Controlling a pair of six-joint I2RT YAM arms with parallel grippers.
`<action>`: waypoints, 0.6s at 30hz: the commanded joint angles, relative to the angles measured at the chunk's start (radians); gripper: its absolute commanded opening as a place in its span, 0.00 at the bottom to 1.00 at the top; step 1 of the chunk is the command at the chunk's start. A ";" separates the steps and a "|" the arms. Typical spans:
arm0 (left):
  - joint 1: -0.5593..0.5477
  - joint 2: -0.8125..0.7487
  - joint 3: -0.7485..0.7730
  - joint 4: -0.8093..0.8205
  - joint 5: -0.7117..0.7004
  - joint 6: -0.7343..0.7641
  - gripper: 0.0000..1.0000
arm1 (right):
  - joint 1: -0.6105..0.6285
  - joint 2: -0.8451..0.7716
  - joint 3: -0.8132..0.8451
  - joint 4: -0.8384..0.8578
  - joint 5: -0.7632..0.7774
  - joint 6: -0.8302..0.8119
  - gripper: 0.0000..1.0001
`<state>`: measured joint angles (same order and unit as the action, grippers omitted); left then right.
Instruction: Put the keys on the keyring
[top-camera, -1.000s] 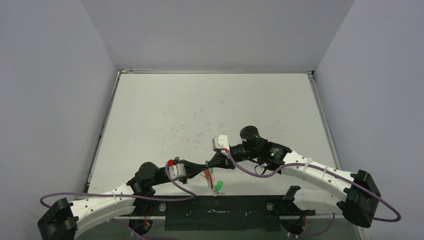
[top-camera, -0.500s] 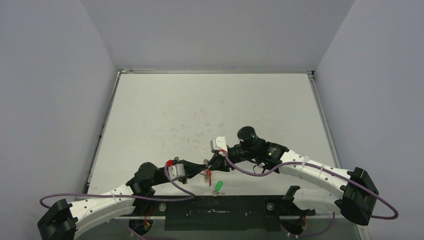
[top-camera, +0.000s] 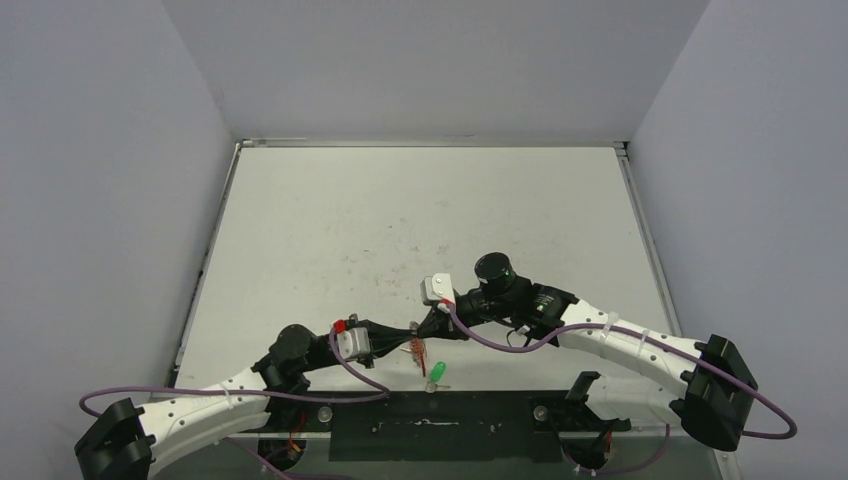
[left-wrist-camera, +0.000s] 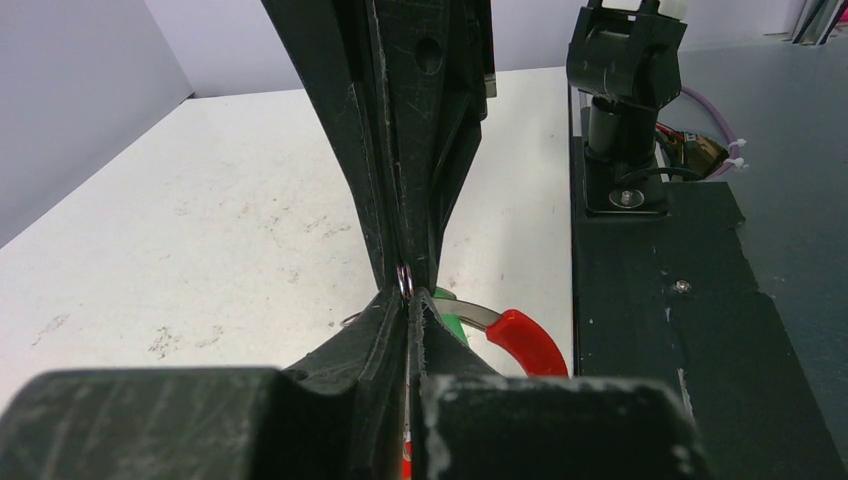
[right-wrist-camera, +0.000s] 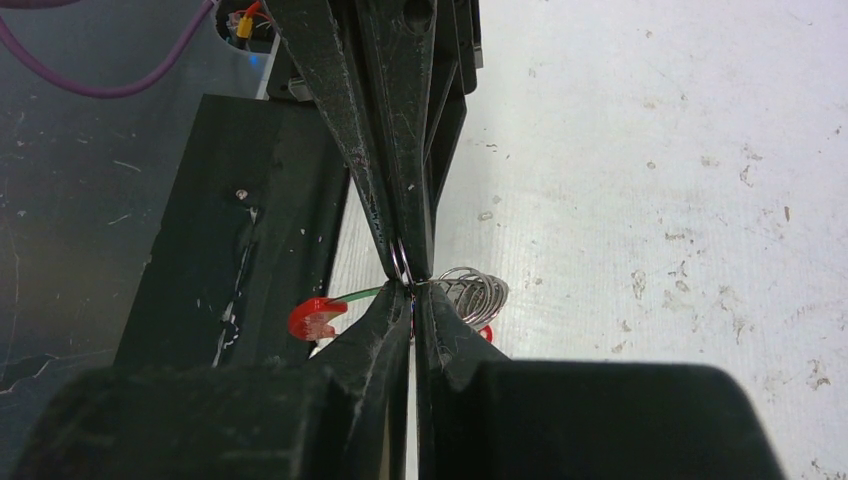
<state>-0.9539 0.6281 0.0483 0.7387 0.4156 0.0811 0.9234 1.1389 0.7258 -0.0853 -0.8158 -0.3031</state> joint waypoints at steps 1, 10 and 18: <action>-0.004 -0.026 0.029 0.026 -0.013 -0.006 0.08 | -0.003 -0.019 0.039 -0.023 0.019 -0.007 0.00; -0.003 -0.141 0.108 -0.296 -0.103 0.048 0.36 | -0.001 0.025 0.156 -0.278 0.110 -0.028 0.00; -0.003 -0.134 0.180 -0.467 -0.110 0.086 0.38 | 0.016 0.098 0.288 -0.434 0.222 0.030 0.00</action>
<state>-0.9539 0.4835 0.1612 0.3717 0.3164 0.1368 0.9249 1.2076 0.9199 -0.4450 -0.6628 -0.3004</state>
